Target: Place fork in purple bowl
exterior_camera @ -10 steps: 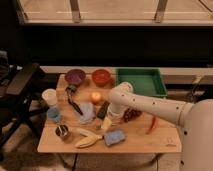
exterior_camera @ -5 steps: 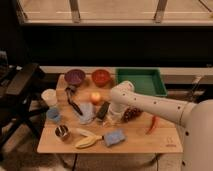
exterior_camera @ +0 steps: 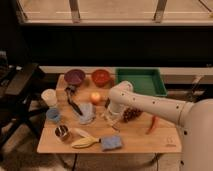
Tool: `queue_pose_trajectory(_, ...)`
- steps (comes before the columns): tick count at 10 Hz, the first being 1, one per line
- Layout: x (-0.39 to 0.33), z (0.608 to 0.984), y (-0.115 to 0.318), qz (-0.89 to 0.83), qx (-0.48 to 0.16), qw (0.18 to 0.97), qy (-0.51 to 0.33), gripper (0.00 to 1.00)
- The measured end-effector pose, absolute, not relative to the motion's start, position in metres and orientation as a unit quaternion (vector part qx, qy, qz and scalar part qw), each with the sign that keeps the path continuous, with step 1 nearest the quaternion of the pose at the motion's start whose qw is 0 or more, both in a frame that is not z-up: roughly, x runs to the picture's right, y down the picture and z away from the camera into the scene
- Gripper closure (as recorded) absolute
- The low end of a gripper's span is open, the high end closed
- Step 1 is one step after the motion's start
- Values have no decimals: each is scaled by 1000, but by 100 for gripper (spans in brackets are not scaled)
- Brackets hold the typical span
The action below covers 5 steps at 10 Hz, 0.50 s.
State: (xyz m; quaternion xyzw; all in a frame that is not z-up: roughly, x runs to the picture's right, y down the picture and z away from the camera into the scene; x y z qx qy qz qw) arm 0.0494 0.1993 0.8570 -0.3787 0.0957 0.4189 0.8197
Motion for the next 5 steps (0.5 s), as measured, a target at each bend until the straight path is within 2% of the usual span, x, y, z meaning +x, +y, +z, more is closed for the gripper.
queue_pose_trajectory(5, 50, 855, 193, 426, -377, 818, 87, 100)
